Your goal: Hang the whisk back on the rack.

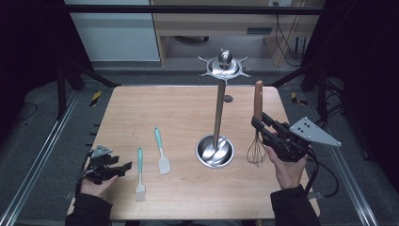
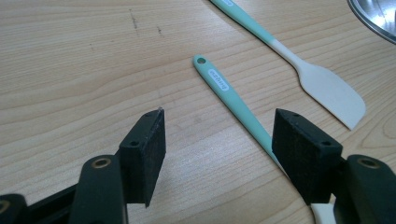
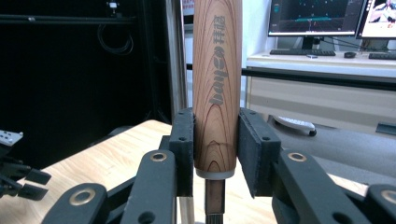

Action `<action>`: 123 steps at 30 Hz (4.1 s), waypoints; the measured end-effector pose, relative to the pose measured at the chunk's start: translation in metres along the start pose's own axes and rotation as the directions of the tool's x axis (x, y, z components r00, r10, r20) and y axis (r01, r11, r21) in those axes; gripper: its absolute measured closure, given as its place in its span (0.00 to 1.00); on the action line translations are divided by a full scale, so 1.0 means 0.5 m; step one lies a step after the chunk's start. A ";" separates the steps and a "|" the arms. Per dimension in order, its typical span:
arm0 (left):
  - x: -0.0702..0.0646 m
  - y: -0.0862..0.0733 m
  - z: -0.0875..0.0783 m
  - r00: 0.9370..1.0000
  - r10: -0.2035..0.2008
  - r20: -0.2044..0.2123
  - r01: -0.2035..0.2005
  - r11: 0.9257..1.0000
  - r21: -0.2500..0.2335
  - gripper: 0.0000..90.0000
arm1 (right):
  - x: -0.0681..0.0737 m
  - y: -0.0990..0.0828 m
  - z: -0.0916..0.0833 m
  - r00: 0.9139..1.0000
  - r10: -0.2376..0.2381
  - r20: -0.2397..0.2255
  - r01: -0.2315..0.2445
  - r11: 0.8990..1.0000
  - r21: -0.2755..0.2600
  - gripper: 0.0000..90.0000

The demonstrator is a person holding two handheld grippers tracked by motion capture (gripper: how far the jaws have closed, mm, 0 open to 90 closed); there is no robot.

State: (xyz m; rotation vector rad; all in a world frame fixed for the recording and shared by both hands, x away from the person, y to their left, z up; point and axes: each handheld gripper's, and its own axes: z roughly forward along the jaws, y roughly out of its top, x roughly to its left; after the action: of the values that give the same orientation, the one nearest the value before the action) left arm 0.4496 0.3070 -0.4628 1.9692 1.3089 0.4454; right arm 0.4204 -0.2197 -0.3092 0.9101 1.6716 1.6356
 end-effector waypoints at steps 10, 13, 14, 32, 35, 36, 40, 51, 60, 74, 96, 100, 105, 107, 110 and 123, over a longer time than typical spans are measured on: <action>0.000 0.000 0.000 1.000 0.001 0.000 -0.001 1.000 0.001 0.39 | 0.000 0.032 0.017 1.000 -0.015 -0.015 0.014 0.999 -0.036 0.77; 0.000 0.000 0.000 1.000 0.002 -0.001 -0.002 1.000 0.001 0.39 | 0.000 0.038 0.022 1.000 -0.017 -0.012 0.017 0.999 -0.033 0.77; 0.000 0.000 0.000 1.000 0.002 0.000 -0.002 1.000 0.001 0.39 | -0.001 0.041 0.026 1.000 -0.017 -0.011 0.017 0.999 -0.031 0.77; 0.002 0.000 0.001 1.000 0.002 -0.001 -0.002 1.000 0.003 0.39 | -0.002 0.032 0.072 0.998 -0.008 -0.067 0.008 1.000 0.003 0.77; 0.001 0.000 0.001 1.000 0.001 0.000 -0.001 1.000 0.001 0.39 | 0.000 0.030 0.079 0.997 -0.003 -0.077 0.003 1.000 0.003 0.77; 0.001 0.000 0.001 1.000 0.001 0.000 -0.001 1.000 0.001 0.39 | 0.001 0.029 0.081 0.997 -0.002 -0.080 0.003 1.000 0.003 0.77; 0.001 0.000 0.001 1.000 0.002 0.000 -0.002 1.000 0.001 0.39 | 0.004 0.021 0.089 0.995 0.004 -0.101 -0.003 1.000 0.008 0.77; 0.001 0.000 0.001 1.000 0.002 0.000 -0.002 1.000 0.000 0.39 | 0.004 0.011 0.099 0.994 0.017 -0.110 -0.016 1.000 0.012 0.76; 0.001 0.000 0.001 1.000 0.003 0.000 -0.003 1.000 0.002 0.39 | 0.004 0.013 0.102 0.994 0.022 -0.104 -0.020 1.000 0.020 0.76; 0.000 0.000 0.002 1.000 0.002 0.003 -0.002 1.000 0.001 0.39 | 0.001 0.022 0.093 0.997 0.016 -0.080 -0.014 1.000 0.017 0.68; 0.000 0.000 0.000 1.000 0.004 0.002 -0.004 1.000 -0.001 0.39 | 0.018 0.052 0.024 1.000 -0.011 -0.013 0.010 1.000 -0.013 0.93; -0.002 0.001 -0.001 1.000 0.003 0.008 -0.003 1.000 -0.002 0.40 | 0.026 0.056 0.022 0.999 -0.026 -0.029 0.026 1.000 -0.013 1.00; -0.007 0.002 -0.003 1.000 0.008 0.017 -0.008 1.000 -0.006 0.42 | 0.030 0.044 0.021 0.999 -0.035 -0.020 0.036 0.999 0.018 1.00; -0.009 0.002 -0.004 1.000 0.012 0.022 -0.012 1.000 -0.010 0.43 | 0.028 0.032 0.021 0.999 -0.029 -0.014 0.029 0.999 0.036 1.00; -0.013 0.004 -0.004 0.999 0.014 0.031 -0.014 1.000 -0.010 0.44 | 0.021 0.008 0.020 1.000 -0.028 -0.003 0.028 0.997 0.078 1.00; -0.031 0.007 -0.001 0.998 0.040 0.051 -0.040 0.999 0.000 0.48 | -0.008 -0.092 0.006 0.999 -0.029 0.046 0.019 0.978 0.209 0.91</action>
State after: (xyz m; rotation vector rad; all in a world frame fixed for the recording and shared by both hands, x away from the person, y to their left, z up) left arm 0.4449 0.2922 -0.4585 1.9975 1.2395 0.4110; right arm 0.4229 -0.2211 -0.3554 1.0177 1.8379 1.4291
